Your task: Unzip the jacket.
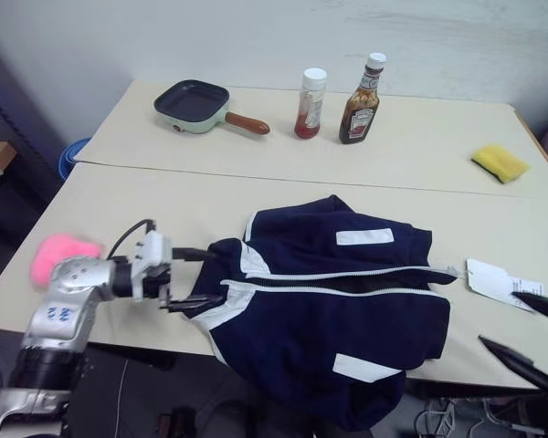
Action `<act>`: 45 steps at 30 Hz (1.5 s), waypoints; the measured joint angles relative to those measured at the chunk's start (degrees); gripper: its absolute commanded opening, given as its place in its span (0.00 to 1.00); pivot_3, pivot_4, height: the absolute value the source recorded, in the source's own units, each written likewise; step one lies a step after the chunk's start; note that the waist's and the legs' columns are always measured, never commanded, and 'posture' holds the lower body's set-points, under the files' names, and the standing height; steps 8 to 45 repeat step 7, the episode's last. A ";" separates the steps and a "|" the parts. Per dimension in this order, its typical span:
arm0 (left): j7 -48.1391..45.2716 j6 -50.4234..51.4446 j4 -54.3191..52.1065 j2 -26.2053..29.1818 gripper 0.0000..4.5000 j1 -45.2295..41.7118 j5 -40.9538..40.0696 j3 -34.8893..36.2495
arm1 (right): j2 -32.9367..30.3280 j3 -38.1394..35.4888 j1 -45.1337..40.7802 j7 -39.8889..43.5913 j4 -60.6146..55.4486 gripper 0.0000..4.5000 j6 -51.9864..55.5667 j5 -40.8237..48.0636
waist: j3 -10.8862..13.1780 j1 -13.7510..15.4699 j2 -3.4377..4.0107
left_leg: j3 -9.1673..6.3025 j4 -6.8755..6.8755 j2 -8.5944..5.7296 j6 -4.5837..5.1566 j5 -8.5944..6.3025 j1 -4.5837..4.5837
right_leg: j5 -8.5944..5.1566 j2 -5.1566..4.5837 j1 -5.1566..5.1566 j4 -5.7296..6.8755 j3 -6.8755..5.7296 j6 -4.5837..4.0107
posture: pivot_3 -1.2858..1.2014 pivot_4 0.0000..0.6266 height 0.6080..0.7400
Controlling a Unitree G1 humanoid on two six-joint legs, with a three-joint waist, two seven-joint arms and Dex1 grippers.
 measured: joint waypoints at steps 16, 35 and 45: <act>1.33 -8.02 0.39 0.54 1.00 8.87 2.78 2.84 | -0.02 14.81 -11.46 2.36 0.93 0.99 -3.15 -6.50 | 0.15 1.04 0.15 | -0.04 0.00 -0.01 -0.06 -0.05 -0.11 | -0.08 -0.06 -0.17 0.09 -0.05 -0.16 | 0.52 0.24 1.00; 1.33 -8.02 0.39 0.54 1.00 8.87 2.78 2.84 | -0.02 14.81 -11.46 2.36 0.93 0.99 -3.15 -6.50 | 0.15 1.04 0.15 | -0.04 0.00 -0.01 -0.06 -0.05 -0.11 | -0.08 -0.06 -0.17 0.09 -0.05 -0.16 | 0.52 0.24 1.00; 1.33 -8.02 0.39 0.54 1.00 8.87 2.78 2.84 | -0.02 14.81 -11.46 2.36 0.93 0.99 -3.15 -6.50 | 0.15 1.04 0.15 | -0.04 0.00 -0.01 -0.06 -0.05 -0.11 | -0.08 -0.06 -0.17 0.09 -0.05 -0.16 | 0.52 0.24 1.00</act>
